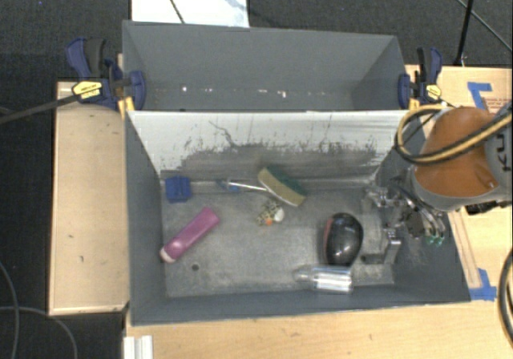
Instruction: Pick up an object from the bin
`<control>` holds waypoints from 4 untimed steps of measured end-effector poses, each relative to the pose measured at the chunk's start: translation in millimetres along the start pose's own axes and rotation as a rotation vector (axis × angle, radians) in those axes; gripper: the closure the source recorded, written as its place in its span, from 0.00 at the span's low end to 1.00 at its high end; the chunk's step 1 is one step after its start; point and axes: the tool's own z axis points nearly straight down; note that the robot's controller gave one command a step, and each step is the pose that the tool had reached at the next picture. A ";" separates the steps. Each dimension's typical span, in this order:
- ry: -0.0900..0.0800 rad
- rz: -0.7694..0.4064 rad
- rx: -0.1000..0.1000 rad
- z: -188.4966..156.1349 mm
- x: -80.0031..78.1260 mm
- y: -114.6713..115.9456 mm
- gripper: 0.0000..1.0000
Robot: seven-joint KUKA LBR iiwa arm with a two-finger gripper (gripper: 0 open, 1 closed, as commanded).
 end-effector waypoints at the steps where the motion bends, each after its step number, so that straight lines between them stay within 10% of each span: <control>1: 0.007 -0.209 -0.007 -0.2 11.7 91.0 0.00; 2: 0.007 -0.206 -0.004 -0.2 11.6 87.9 1.00; 3: 0.007 -0.207 -0.004 -0.2 11.6 88.0 0.00; 4: 0.010 -0.174 -0.009 -0.4 41.7 170.8 0.00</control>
Offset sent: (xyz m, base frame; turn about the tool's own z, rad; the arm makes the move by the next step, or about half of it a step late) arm -0.0096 0.0880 -0.0005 -0.2093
